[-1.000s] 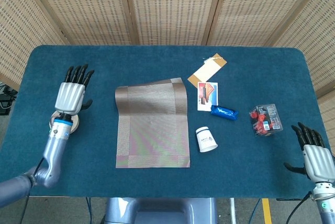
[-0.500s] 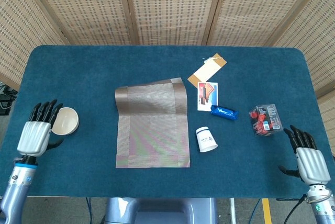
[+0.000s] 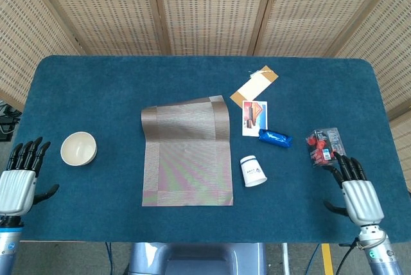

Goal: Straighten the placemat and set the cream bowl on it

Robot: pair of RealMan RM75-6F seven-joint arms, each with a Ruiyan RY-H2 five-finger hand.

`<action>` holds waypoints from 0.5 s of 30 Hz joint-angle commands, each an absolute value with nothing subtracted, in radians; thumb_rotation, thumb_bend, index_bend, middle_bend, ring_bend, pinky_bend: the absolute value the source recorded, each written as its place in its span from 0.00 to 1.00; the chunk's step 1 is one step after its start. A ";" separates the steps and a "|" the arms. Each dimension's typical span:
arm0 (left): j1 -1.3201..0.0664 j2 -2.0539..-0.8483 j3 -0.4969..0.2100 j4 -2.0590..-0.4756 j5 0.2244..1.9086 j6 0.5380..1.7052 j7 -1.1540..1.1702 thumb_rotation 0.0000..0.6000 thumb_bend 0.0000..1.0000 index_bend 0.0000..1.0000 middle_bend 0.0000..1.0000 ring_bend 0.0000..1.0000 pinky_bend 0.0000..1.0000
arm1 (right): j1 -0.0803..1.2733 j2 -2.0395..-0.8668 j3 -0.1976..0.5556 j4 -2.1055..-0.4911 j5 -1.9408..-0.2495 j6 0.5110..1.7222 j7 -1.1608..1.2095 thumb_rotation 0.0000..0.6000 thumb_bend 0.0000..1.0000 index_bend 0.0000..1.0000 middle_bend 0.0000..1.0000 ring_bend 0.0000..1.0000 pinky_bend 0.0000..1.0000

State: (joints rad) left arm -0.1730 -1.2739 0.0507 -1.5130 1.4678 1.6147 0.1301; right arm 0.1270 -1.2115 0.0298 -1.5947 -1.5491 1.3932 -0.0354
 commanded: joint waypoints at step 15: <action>-0.159 -1.271 0.012 -1.494 1.470 1.549 0.109 1.00 0.13 0.04 0.00 0.00 0.00 | 0.290 -1.479 0.093 -1.694 -1.462 1.210 -0.342 1.00 0.10 0.28 0.00 0.00 0.00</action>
State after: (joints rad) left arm -0.1599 -1.2708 0.0138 -1.4956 1.4700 1.5507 0.1099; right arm 0.2758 -1.4610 0.0825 -1.6940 -1.4752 1.2200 -0.3244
